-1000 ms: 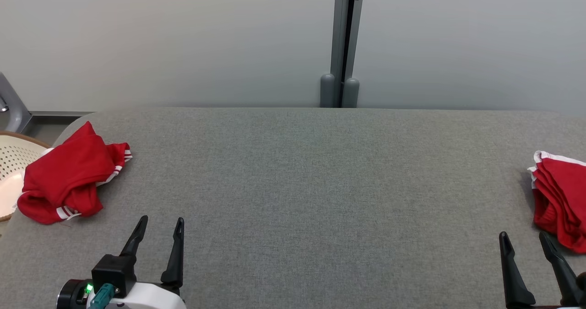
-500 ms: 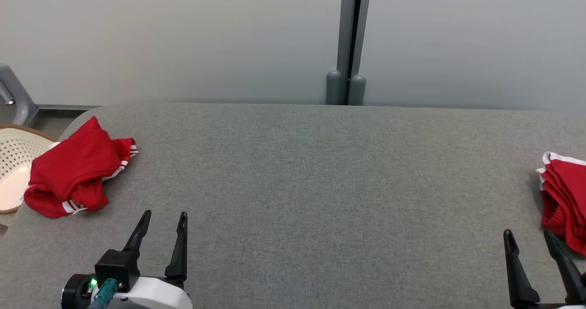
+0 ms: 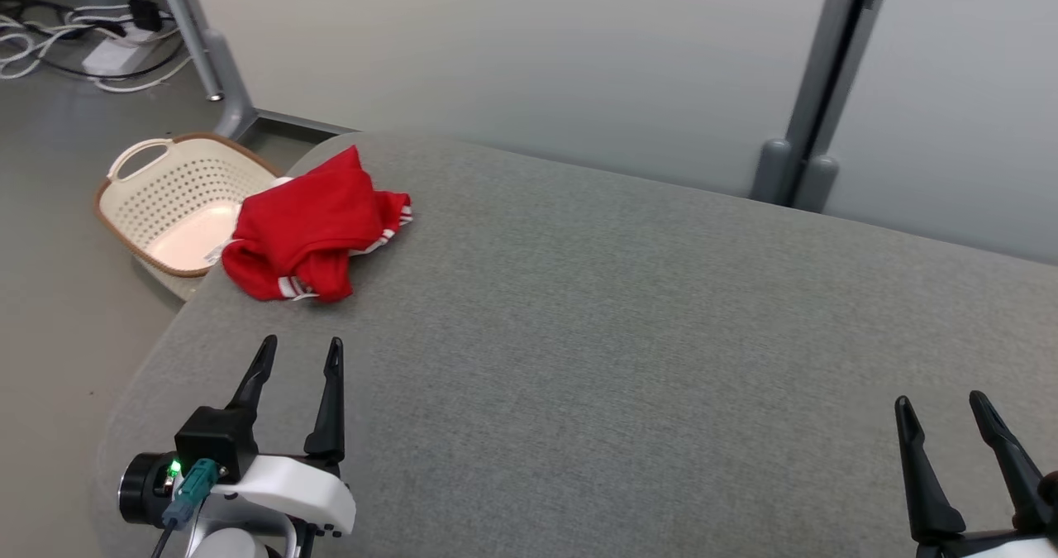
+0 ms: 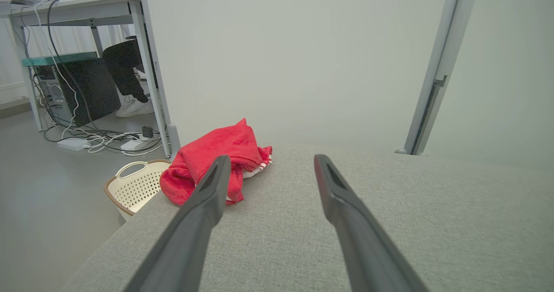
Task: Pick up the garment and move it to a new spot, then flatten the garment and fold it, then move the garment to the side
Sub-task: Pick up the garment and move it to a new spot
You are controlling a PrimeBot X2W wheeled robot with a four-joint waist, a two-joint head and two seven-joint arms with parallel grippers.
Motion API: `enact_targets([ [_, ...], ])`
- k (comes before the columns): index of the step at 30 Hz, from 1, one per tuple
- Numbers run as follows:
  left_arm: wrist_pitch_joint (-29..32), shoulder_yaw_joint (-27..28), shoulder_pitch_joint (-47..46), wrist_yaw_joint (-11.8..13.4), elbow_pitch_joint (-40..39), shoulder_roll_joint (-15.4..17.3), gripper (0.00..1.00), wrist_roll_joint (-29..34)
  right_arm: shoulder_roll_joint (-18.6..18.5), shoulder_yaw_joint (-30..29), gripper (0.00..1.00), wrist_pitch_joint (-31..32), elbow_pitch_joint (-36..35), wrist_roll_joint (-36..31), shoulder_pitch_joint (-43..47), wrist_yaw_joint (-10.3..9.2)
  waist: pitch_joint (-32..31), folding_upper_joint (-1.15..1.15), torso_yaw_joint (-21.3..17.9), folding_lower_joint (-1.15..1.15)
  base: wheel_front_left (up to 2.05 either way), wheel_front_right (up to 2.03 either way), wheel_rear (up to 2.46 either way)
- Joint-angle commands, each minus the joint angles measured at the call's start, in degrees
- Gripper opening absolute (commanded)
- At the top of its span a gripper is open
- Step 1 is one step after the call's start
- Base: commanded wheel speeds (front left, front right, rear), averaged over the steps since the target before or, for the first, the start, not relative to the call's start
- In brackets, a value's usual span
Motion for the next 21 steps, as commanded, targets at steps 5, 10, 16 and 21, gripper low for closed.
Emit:
enact_targets([
  [5, -0.30, 0.89, -1.52, -0.09, -0.72, 0.34, 1.00, 1.19, 0.43, 0.74, 1.00, 0.86, -0.11, -0.37, -0.81, -0.02, 0.08, 0.00, 6.99, 0.00, 0.00, 0.00, 0.00],
  [10, -0.30, 1.72, -1.32, -0.26, -1.40, 0.20, 1.00, 1.86, 0.45, 0.92, 1.00, 0.90, -0.08, -0.52, -0.83, -0.02, 0.25, 0.00, 8.06, 0.00, 0.00, 0.00, 0.00],
  [16, -0.31, 3.10, -2.44, 0.21, -2.04, -0.68, 1.00, 2.42, -0.09, 1.28, 1.00, 1.65, -1.26, -0.50, -1.68, -0.02, 2.44, 0.00, 7.20, 0.00, 0.00, 0.00, 0.00],
  [21, -0.31, 3.90, -8.37, 0.27, -0.53, -2.81, 1.00, 1.88, -1.95, 1.24, 1.00, 3.71, -4.24, -0.69, -4.30, -0.02, 8.87, 0.00, 4.33, 0.00, 0.00, 0.00, 0.00],
])
